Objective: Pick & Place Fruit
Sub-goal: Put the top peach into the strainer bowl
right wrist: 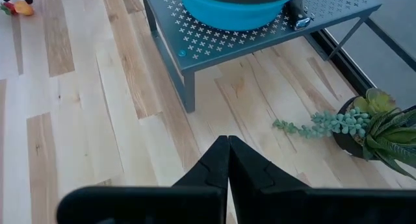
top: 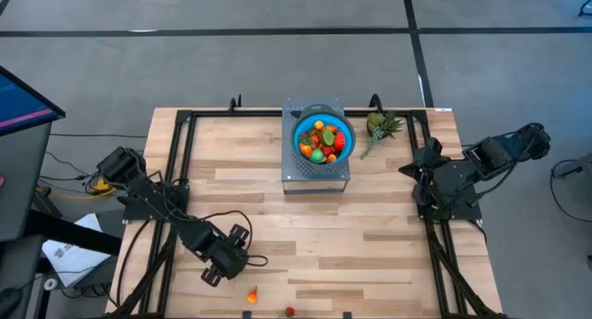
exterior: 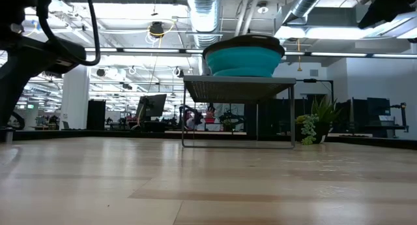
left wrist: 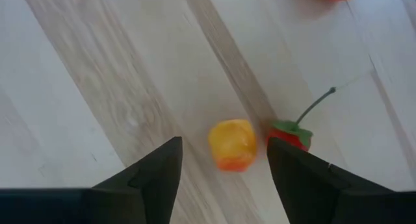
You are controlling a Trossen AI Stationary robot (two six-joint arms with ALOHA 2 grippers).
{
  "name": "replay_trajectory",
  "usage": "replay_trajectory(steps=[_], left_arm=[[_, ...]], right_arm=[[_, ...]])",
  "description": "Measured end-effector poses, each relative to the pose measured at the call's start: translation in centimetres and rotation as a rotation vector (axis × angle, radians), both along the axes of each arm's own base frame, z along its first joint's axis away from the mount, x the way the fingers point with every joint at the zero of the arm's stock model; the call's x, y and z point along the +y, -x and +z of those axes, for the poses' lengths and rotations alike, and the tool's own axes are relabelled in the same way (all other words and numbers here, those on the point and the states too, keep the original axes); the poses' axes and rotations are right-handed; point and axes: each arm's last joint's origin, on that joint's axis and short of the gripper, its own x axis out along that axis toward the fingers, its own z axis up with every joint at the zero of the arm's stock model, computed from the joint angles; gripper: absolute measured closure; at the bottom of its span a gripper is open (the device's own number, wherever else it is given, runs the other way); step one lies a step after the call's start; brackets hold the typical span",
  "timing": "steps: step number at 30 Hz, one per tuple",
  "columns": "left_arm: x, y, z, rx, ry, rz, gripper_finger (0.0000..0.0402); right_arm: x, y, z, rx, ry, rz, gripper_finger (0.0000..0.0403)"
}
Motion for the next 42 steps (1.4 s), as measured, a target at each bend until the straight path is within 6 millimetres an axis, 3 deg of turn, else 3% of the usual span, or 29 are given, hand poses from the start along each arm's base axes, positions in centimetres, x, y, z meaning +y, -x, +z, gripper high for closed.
replay_trajectory(steps=[30, 42], left_arm=[[0.2, -0.1, -2.9, 0.07, 0.072, -0.002, 0.0193], [0.7, -0.5, -2.9, 0.087, 0.102, 0.092, 0.025]], right_arm=[[-0.1, 0.2, -0.1, 0.02, 0.01, 0.0, 0.0403], [-0.1, 0.2, -0.1, 0.024, 0.012, 0.0, 0.0403]])
